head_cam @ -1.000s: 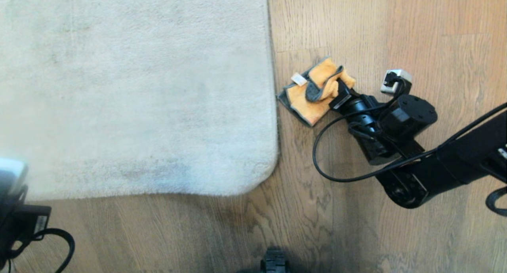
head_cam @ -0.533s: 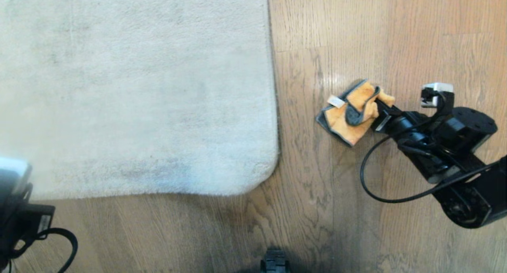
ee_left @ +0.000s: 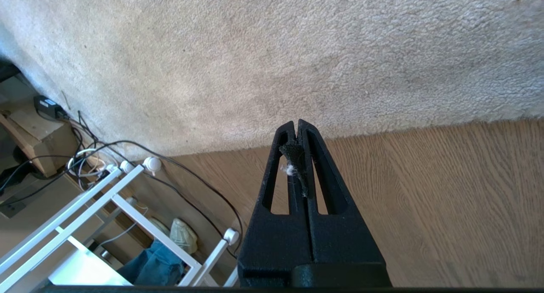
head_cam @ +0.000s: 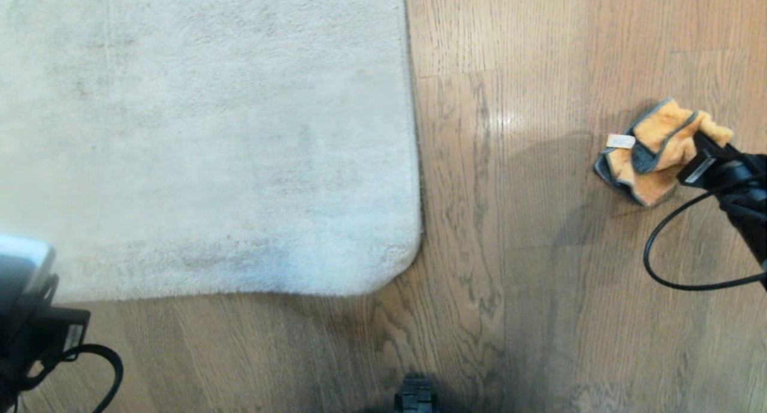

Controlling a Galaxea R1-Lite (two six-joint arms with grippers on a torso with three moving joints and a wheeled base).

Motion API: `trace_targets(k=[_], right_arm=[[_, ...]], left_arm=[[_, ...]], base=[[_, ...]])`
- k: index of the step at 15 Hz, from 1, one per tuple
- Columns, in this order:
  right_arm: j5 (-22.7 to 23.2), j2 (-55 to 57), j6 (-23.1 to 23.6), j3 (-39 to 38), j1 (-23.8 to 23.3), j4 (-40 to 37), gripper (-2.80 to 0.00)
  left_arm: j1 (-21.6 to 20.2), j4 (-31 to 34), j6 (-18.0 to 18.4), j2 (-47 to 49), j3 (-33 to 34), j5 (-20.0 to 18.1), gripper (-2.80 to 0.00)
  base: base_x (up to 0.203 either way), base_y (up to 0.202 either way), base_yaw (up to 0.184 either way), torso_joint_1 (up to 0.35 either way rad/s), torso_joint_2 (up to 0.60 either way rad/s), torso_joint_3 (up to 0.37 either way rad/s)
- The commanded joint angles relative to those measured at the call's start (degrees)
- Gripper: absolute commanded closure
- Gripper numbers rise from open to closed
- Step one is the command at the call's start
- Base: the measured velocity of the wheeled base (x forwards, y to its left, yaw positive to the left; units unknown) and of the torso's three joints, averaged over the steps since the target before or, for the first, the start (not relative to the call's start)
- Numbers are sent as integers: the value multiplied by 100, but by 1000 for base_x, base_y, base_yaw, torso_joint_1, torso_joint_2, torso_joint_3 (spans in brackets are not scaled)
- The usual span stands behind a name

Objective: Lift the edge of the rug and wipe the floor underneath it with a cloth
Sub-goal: Put down the rag

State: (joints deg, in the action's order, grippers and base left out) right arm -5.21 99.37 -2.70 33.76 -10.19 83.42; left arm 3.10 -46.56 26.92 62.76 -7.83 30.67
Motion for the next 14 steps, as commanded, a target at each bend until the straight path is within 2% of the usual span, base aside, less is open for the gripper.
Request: trace_targets(k=[1, 4, 7, 10, 14], right_arm=[[245, -339, 259, -3, -676, -27, 0], [655, -488, 625, -8, -1314, -114, 0], [729, -529, 639, -240, -1337, -89, 0], [1024, -260, 563, -721, -1337, 32, 0], [1135, 244, 396, -810, -1337, 652, 0]], left_arm=[[15, -29, 15, 8, 9, 18, 0], [42, -38, 15, 8, 0, 18, 0], [50, -29, 15, 8, 9, 18, 0], [59, -29, 15, 8, 18, 18, 0], [54, -29, 15, 8, 9, 18, 0]], base=[[0, 0, 0, 0, 0, 0], [0, 0, 0, 0, 0, 0], [0, 0, 0, 0, 0, 0], [0, 0, 0, 0, 0, 0], [0, 0, 0, 0, 0, 0]])
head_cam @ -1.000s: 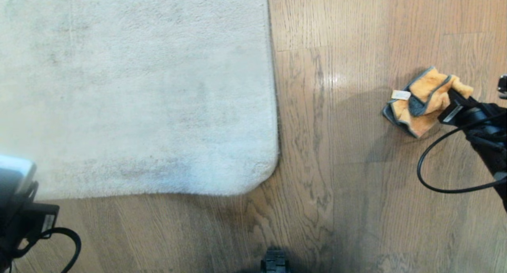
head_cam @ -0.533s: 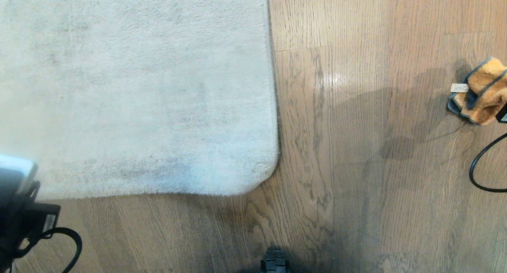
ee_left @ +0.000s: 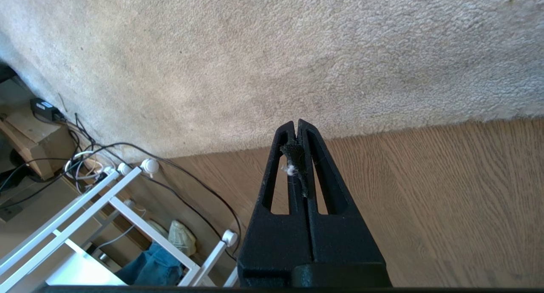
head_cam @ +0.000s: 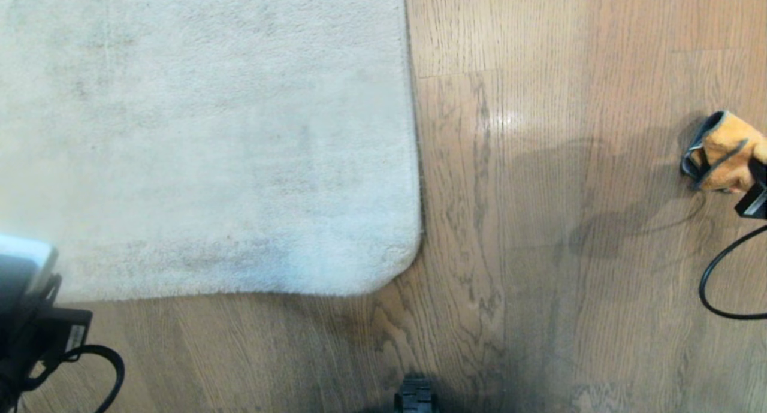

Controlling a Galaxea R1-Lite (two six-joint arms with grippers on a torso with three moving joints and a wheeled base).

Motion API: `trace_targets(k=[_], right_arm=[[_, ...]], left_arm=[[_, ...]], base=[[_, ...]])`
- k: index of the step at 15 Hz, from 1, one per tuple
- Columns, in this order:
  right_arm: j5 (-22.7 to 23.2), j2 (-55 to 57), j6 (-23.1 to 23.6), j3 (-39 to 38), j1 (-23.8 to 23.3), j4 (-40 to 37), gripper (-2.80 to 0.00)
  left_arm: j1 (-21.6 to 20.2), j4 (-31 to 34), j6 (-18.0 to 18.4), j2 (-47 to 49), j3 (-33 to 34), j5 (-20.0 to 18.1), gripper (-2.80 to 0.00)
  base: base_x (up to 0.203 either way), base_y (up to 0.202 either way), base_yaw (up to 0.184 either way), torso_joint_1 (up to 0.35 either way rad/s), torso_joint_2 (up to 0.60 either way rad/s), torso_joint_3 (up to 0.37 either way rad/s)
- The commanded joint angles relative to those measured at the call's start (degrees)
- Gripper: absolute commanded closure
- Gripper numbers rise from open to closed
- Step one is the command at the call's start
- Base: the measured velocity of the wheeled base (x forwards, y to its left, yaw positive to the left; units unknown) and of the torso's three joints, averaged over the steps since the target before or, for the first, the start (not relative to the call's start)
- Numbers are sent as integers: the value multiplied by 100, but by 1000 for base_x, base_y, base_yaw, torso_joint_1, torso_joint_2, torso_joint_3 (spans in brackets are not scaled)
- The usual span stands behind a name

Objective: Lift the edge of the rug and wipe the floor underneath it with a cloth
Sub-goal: Put down the rag

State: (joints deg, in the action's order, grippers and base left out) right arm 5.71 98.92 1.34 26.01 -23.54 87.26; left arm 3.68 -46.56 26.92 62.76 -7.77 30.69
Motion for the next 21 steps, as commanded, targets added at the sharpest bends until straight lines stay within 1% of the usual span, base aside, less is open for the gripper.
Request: trace_targets(k=[1, 5, 6, 11, 14, 17, 21], right_arm=[[114, 313, -11, -43, -1, 270, 0], [114, 321, -7, -137, -1, 270, 0], [114, 321, -3, -185, -1, 270, -280], [114, 244, 5, -449, -1, 270, -280], [193, -21, -8, -581, -1, 270, -280], [446, -460, -11, -1000, -1, 270, -280], [474, -1109, -12, -1610, -1, 270, -280]], left_arm=[[-2, -29, 15, 8, 3, 16, 0], [-8, -29, 15, 8, 12, 25, 0], [-8, -29, 15, 8, 12, 25, 0], [-8, -47, 15, -9, 1, 25, 0], [-8, -82, 15, -18, -14, 34, 0], [-8, -108, 15, -35, -23, 38, 0], [1, -117, -12, -115, -32, 36, 0]], base=[[0, 0, 0, 0, 0, 0], [0, 0, 0, 0, 0, 0], [0, 0, 0, 0, 0, 0], [0, 0, 0, 0, 0, 0], [0, 0, 0, 0, 0, 0], [0, 0, 0, 0, 0, 0], [0, 0, 0, 0, 0, 0]])
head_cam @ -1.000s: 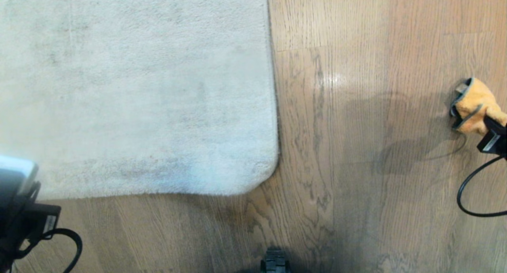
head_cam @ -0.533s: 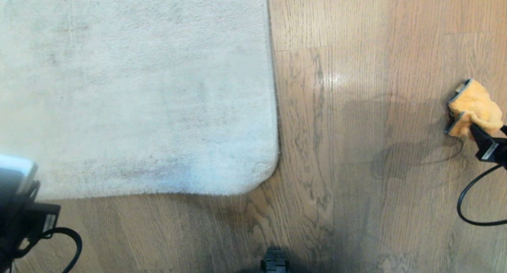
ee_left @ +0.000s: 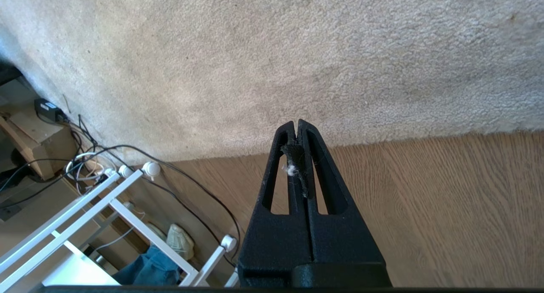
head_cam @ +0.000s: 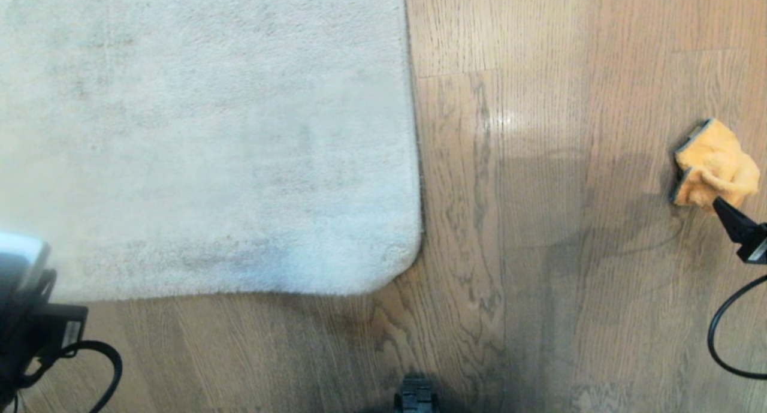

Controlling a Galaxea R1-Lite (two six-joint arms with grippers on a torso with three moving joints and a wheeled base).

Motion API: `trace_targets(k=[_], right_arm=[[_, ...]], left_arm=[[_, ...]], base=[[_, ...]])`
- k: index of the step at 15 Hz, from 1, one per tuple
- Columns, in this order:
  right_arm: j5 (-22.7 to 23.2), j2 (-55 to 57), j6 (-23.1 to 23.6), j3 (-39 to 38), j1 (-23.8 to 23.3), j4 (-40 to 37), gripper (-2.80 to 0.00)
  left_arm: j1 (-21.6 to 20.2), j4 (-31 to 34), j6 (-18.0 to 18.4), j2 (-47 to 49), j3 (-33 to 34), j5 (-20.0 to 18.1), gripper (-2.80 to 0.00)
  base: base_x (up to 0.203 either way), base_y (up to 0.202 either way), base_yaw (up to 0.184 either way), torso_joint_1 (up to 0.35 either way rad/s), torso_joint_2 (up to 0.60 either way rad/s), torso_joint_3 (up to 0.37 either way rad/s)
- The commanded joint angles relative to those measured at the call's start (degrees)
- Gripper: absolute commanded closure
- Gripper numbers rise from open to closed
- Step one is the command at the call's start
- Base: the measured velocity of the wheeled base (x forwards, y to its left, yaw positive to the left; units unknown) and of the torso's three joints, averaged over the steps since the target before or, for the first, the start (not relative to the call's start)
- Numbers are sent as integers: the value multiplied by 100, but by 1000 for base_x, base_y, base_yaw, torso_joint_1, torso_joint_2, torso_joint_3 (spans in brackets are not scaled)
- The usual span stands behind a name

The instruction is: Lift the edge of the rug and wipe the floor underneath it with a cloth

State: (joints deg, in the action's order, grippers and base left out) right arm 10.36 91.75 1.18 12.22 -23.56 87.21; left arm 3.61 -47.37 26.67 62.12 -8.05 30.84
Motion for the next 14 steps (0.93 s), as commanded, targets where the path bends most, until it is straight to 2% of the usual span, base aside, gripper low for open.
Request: trace_targets(k=[1, 4, 8, 11, 14], right_arm=[[15, -548, 5, -416, 1, 274, -280], [22, -1032, 5, -895, 17, 274, -280], [140, -1537, 12, -1221, 19, 260, -280], [142, -2022, 20, -1222, 19, -255, -280], [142, -2710, 23, -1222, 19, -1080, -280]], left_arm=[[11, -43, 13, -60, -4, 52, 0], [149, -44, 22, -108, -13, 247, 0], [269, -44, 31, -157, -6, 261, 0], [307, -44, 31, -174, -4, 361, 0], [307, -44, 0, -206, 1, 352, 0]], base=[[0, 0, 0, 0, 0, 0], [0, 0, 0, 0, 0, 0], [0, 0, 0, 0, 0, 0], [0, 0, 0, 0, 0, 0], [0, 0, 0, 0, 0, 0]])
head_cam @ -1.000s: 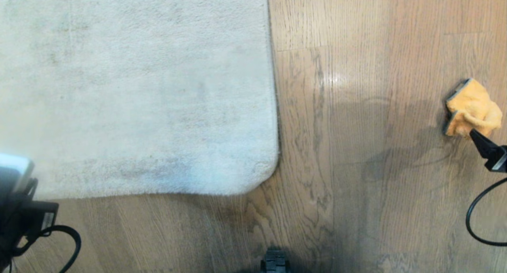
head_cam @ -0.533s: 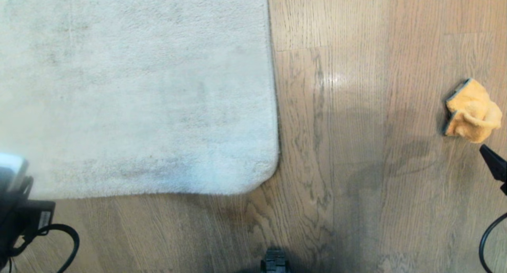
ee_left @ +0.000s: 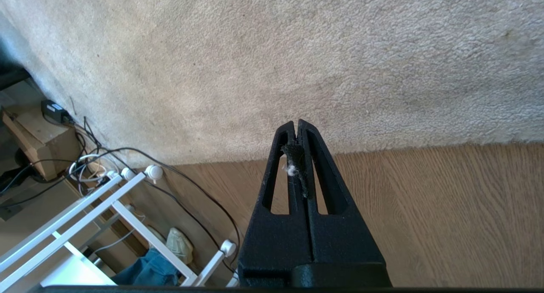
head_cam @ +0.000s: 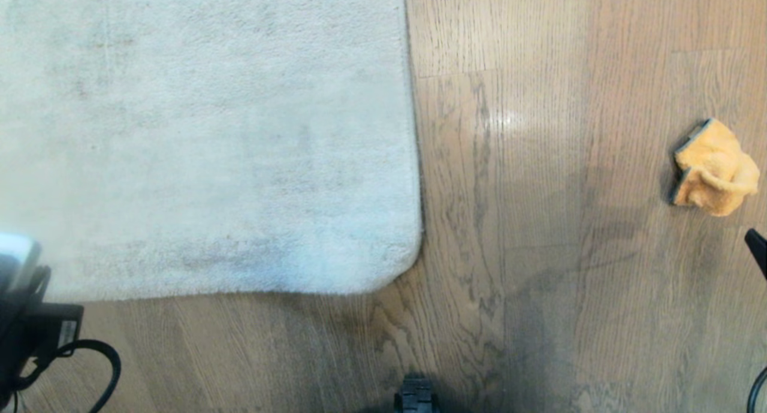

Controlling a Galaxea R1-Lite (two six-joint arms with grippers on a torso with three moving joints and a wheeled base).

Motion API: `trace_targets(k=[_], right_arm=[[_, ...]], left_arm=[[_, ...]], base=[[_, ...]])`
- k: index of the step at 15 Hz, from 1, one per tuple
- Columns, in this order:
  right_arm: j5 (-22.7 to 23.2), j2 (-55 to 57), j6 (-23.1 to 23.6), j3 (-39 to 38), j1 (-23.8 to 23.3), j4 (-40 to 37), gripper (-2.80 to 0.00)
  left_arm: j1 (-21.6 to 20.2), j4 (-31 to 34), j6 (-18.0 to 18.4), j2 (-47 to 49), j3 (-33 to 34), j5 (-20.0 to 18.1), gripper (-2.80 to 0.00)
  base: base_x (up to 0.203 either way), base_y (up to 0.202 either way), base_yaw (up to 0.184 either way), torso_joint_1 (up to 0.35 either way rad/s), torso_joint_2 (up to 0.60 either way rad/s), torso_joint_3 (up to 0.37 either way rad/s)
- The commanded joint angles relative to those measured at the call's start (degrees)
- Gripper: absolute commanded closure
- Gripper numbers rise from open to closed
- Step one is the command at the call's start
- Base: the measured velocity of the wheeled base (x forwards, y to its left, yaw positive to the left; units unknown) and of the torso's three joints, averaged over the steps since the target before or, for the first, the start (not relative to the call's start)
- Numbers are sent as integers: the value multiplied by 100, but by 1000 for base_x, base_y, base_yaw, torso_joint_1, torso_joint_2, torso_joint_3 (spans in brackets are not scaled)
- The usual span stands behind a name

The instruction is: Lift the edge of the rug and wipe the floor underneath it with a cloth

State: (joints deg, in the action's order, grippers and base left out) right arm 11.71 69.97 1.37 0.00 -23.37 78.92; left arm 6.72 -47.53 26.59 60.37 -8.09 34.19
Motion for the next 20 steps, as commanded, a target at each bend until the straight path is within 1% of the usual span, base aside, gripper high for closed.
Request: trace_targets(k=[1, 6, 7, 9, 12, 16, 20], right_arm=[[26, -762, 4, 0, 3, -533, -280], [282, -1993, 9, 77, 6, -2204, -280], [340, -2202, 11, 141, 7, -2527, 0], [505, -2563, 13, 255, 8, -3097, 0], [543, -2594, 4, 273, 25, -3172, 0], [551, -2677, 48, 246, 230, -3182, 0], [552, -2864, 77, 246, 755, -3360, 0]], left_arm=[[-4, -29, 4, -43, 10, 17, 0], [-21, -2, 4, -166, 54, 17, 0], [-21, -2, 4, -180, 62, 17, 0], [-21, 30, 4, -237, 62, 17, 0], [-21, 68, 13, -334, 71, 17, 0], [-21, 68, 9, -377, 71, 17, 0], [-21, 68, 13, -368, 54, 17, 0]], base=[[0, 0, 0, 0, 0, 0], [0, 0, 0, 0, 0, 0], [0, 0, 0, 0, 0, 0], [0, 0, 0, 0, 0, 0], [0, 0, 0, 0, 0, 0], [0, 0, 0, 0, 0, 0], [0, 0, 0, 0, 0, 0]])
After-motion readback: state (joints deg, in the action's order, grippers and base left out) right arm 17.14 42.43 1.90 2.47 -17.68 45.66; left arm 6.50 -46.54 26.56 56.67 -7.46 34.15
